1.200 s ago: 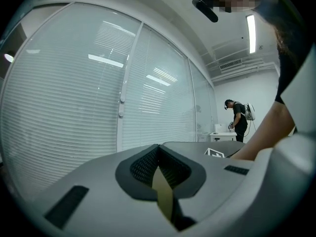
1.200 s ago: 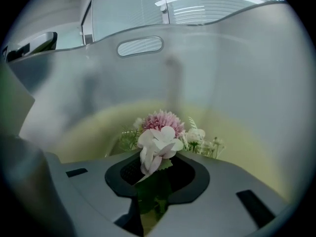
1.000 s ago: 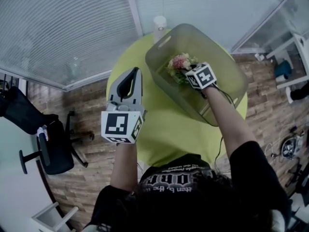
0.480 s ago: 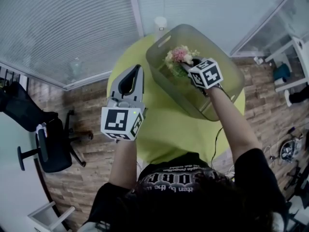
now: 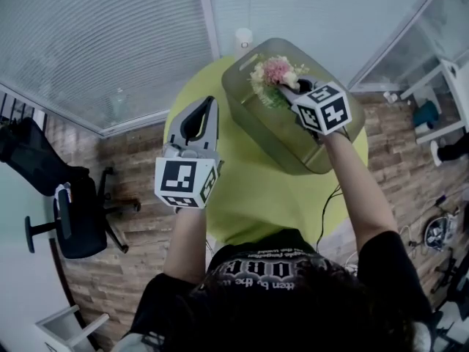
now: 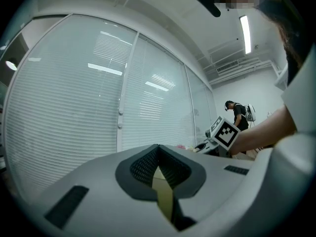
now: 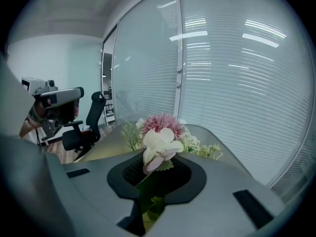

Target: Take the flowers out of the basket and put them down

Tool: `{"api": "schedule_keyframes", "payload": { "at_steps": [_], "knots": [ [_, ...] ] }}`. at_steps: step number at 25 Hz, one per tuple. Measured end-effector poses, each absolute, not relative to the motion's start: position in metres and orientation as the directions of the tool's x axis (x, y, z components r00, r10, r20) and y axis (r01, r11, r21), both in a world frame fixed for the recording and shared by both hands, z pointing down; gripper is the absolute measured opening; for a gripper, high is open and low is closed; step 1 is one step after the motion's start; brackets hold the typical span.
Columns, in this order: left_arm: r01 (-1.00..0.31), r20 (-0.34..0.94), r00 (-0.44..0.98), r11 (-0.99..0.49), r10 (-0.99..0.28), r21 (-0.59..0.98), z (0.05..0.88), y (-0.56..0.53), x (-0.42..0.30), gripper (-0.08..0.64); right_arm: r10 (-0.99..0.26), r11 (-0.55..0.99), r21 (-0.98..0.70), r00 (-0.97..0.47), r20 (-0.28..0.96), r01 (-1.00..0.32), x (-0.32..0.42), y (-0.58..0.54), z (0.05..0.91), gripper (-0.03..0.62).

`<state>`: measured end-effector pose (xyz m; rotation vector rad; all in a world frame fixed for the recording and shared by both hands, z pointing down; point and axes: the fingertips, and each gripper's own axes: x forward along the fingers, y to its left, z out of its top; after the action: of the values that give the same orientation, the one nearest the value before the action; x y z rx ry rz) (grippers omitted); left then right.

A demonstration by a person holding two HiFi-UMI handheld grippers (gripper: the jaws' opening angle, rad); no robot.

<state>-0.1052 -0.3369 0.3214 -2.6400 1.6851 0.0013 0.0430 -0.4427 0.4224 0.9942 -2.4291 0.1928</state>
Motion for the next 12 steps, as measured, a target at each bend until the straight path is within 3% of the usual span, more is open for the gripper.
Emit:
{"api": "schedule_keyframes", "payload": {
  "at_steps": [12],
  "knots": [
    [-0.909,0.001,0.416,-0.416,-0.909,-0.023,0.316,-0.313,-0.093,0.002,-0.637,0.745,0.085,-0.669,0.384,-0.661,0.039,-0.413,0.341,0.072]
  ]
}}
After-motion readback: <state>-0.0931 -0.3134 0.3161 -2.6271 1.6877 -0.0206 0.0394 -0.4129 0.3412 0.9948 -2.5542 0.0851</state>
